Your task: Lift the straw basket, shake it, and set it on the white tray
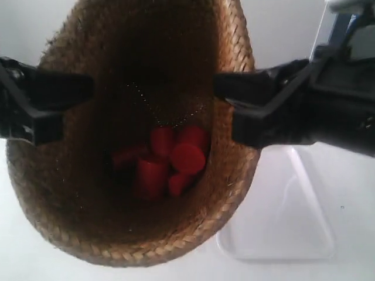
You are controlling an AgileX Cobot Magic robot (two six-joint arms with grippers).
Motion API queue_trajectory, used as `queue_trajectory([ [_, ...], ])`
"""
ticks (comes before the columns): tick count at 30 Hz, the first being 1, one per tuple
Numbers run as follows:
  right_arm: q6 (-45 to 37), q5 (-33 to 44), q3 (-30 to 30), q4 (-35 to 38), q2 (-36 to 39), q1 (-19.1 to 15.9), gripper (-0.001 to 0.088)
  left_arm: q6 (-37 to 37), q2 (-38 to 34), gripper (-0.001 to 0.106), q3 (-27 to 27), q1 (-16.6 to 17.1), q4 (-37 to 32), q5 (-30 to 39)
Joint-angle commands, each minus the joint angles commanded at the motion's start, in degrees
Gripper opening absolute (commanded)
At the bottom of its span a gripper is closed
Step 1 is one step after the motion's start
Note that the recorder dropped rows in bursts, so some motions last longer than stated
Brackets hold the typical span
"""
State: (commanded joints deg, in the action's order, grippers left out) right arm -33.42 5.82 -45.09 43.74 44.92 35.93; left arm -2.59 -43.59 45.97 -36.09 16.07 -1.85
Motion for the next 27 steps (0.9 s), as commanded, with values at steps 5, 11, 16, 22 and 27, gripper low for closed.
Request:
queue_trajectory([
  [5,-6.51,-9.07,6.84,-2.53,3.00,0.00,0.0000,-4.33,-4.61,0.000,-4.85,1.69,-0.27,0.10],
  [11,-0.72,-5.82,0.62,-2.24,-0.84,0.00,0.0000,-0.21,-1.11,0.000,-1.32,2.70,0.23,-0.34],
  [16,1.46,-5.82,3.61,0.78,5.44,-1.69,0.0000,1.31,-3.40,0.000,-2.15,3.36,2.70,1.16],
  [22,2.15,-9.85,5.33,-1.67,7.34,-1.69,0.0000,-3.95,-4.15,0.000,-3.91,3.47,-0.08,3.90],
  [27,8.22,-1.73,0.66,0.63,3.65,-1.69,0.0000,2.59,-2.11,0.000,-0.14,3.35,1.90,3.31],
])
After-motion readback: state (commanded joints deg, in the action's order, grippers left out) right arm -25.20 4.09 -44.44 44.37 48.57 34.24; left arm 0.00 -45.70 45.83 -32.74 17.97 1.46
